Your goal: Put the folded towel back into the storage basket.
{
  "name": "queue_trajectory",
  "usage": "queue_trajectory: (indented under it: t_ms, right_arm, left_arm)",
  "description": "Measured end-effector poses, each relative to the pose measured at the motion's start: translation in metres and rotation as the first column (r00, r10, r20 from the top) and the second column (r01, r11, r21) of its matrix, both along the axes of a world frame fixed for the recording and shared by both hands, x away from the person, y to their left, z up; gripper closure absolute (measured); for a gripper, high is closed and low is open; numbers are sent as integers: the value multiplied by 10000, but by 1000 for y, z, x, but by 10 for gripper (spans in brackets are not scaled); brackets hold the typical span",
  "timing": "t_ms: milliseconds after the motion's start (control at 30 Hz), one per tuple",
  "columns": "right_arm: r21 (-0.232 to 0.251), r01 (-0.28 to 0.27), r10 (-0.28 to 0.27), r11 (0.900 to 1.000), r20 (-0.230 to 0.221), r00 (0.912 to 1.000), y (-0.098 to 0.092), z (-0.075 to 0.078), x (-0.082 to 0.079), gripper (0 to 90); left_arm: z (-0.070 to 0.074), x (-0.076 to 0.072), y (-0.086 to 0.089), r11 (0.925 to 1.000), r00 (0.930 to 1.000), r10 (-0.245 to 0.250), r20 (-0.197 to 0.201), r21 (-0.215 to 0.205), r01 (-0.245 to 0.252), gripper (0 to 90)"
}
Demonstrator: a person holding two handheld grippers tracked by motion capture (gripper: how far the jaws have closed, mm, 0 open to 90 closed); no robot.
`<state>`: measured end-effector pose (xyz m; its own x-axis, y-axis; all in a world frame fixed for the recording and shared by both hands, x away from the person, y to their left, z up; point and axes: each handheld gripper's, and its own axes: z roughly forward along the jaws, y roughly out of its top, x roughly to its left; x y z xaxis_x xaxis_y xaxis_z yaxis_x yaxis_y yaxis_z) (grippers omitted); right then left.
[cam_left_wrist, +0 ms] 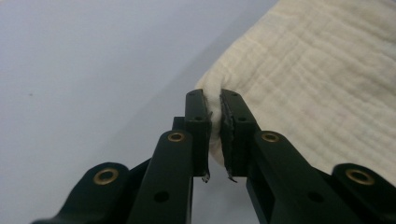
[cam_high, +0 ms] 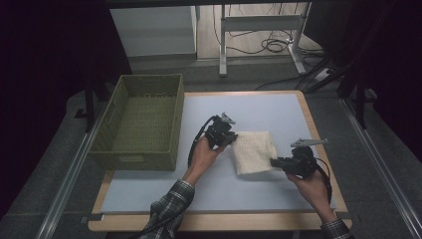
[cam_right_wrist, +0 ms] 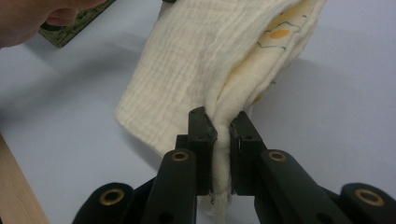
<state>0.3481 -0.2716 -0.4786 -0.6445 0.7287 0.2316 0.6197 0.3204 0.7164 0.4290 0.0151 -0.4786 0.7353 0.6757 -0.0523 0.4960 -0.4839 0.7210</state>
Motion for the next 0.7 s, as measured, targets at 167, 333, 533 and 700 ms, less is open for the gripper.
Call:
queue_trajectory:
  t_ms: [167, 333, 533, 700]
  right_arm:
    - [119, -133, 132, 9998, 79, 9999, 8, 7, 2, 813]
    - [239, -319, 314, 9992, 212, 9993, 16, 16, 6, 813]
    - [299, -485, 476, 9984, 321, 9984, 28, 28, 13, 813]
    - [493, -632, 618, 9968, 288, 9977, 40, 37, 22, 813]
  left_arm:
    - [12, 1, 8, 9995, 9997, 223, 115, 233, -226, 822]
    - [23, 1, 14, 9973, 9989, 389, 250, 615, -404, 820]
    - [34, 1, 21, 9918, 9975, 559, 423, 1123, -603, 819]
    - [51, -1, 34, 9809, 9934, 837, 785, 1691, -961, 819]
